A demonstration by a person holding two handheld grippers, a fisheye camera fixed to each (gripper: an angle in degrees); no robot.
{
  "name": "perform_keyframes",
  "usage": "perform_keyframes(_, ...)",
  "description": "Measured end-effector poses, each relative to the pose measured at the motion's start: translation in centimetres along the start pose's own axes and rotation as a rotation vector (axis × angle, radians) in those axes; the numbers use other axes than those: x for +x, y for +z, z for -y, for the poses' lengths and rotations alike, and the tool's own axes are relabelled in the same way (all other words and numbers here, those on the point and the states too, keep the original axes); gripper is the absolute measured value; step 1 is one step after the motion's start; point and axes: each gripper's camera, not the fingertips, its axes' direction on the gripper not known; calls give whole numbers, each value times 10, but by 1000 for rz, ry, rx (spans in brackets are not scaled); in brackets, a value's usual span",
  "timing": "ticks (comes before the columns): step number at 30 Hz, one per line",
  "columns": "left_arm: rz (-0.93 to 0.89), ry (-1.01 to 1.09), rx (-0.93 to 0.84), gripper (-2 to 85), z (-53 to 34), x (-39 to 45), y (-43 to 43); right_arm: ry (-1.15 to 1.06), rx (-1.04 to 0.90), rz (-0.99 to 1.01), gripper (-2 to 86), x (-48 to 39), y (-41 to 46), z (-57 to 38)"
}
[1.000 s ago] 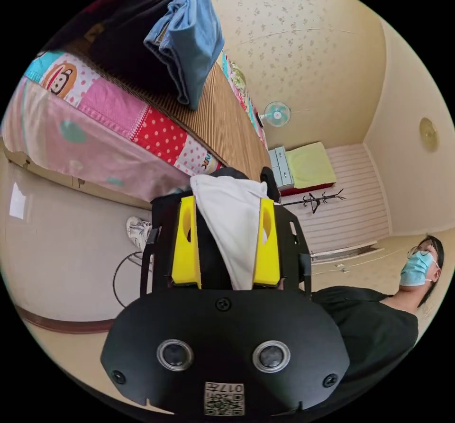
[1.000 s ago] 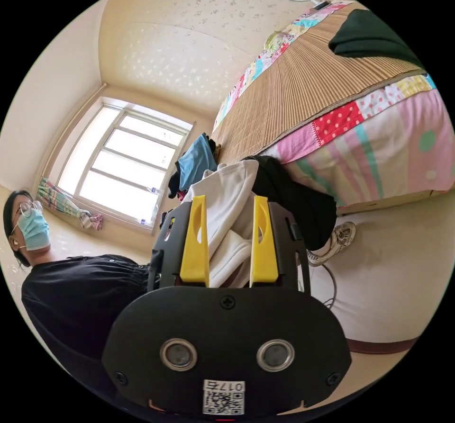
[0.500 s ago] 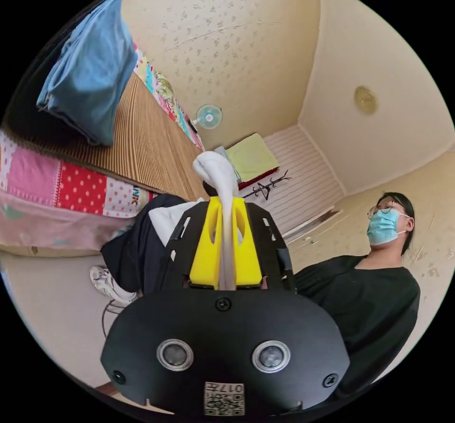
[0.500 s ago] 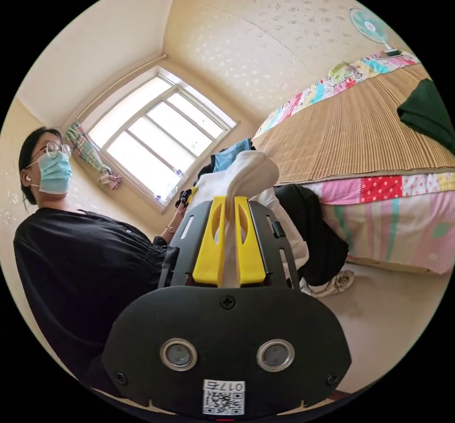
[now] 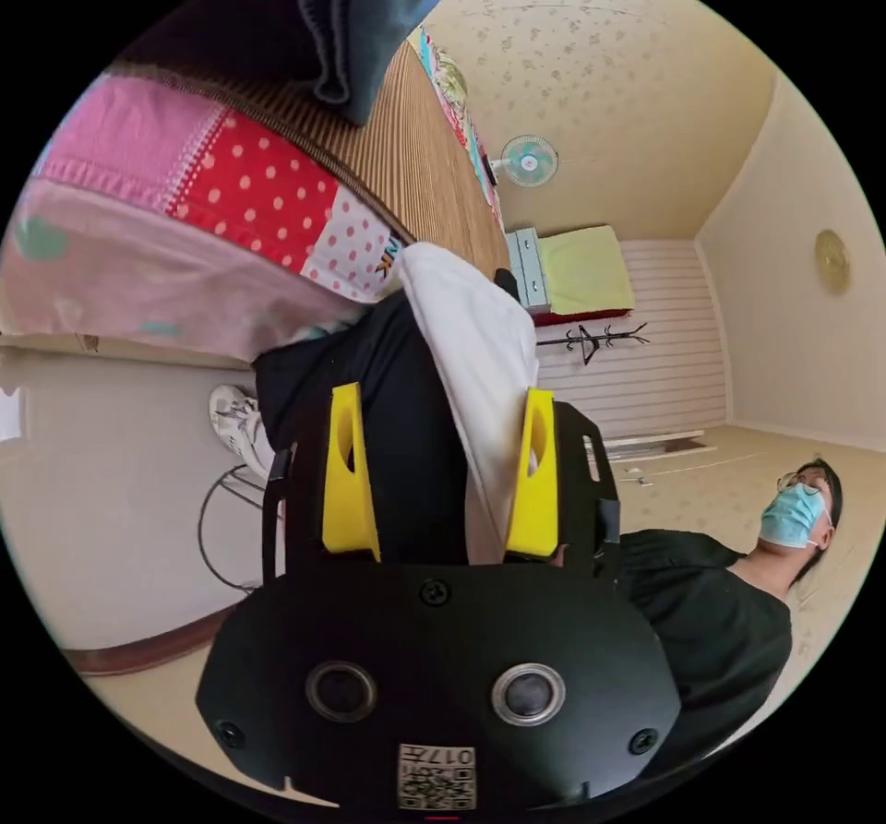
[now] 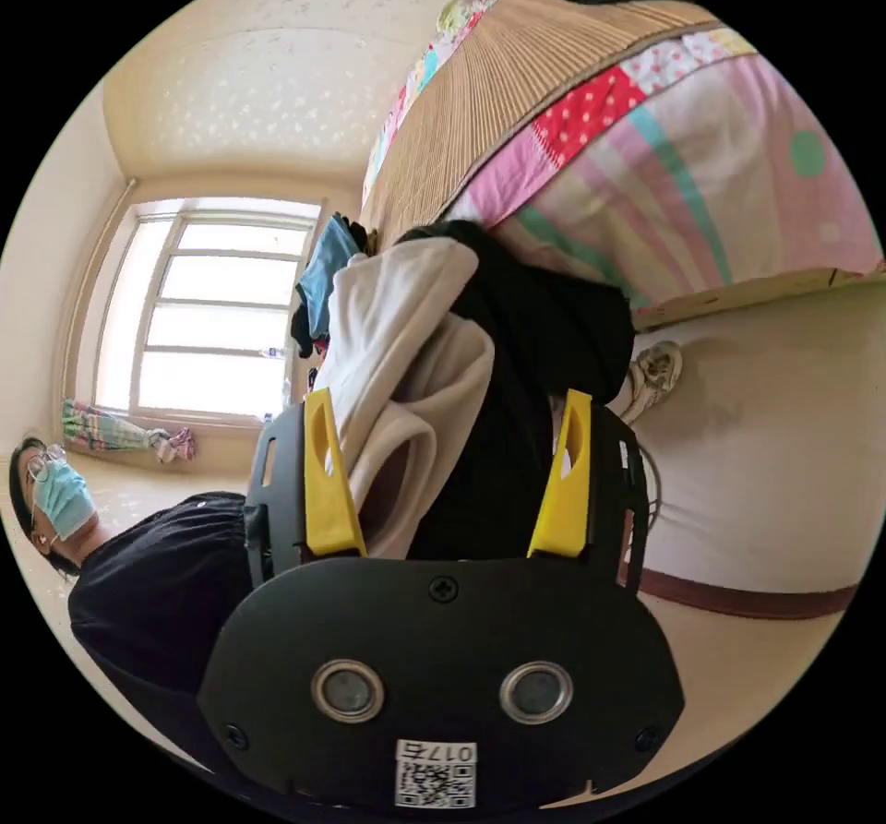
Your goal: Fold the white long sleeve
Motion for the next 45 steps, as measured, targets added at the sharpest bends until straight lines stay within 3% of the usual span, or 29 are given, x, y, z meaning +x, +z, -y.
perform_keyframes(2, -200, -39, -52, 230, -10, -25, -3, -19, -132, 194, 288, 17, 26, -7)
perform_keyframes(4, -286, -72, -111, 229, -19, -37, -1, -30, -150, 300, 268, 22, 37, -16)
perform_keyframes(7, -296, -77, -84, 208, -34, -36, -14, -76, -98, 192, 170, 10, 36, -32)
perform_keyframes(10, -395, -19, -43, 112, -37, -24, -32, -219, -32, 176, 100, -25, 26, -41)
perform_keyframes(17, -272, 346, -62, 88, 3, 81, -62, -538, 28, 94, 94, -121, 21, -14)
perform_keyframes(20, -175, 413, 7, 96, 28, 105, -80, -519, 62, 34, 102, -128, 29, 13)
perform_keyframes(22, -41, 308, 66, 109, 42, 91, -92, -411, 76, -61, 112, -113, 39, 32)
perform_keyframes(26, 142, 17, 195, 194, 36, 24, -124, -141, 52, -492, 124, -69, 76, 45)
perform_keyframes(31, 36, -214, 309, 216, -32, -45, -140, -111, 201, -623, 107, -82, 100, 12)
perform_keyframes(36, -113, -400, 338, 236, -98, -94, -124, -313, 294, -554, 61, -149, 136, 4)
perform_keyframes(38, -302, -401, 411, 227, -116, -112, -112, -455, 323, -531, 37, -188, 167, 8)
perform_keyframes(41, -479, -418, 525, 200, -128, -131, -97, -613, 312, -540, 19, -221, 226, 17)
perform_keyframes(45, -458, -391, 593, 125, -133, -130, -95, -552, 161, -722, 9, -211, 323, 44)
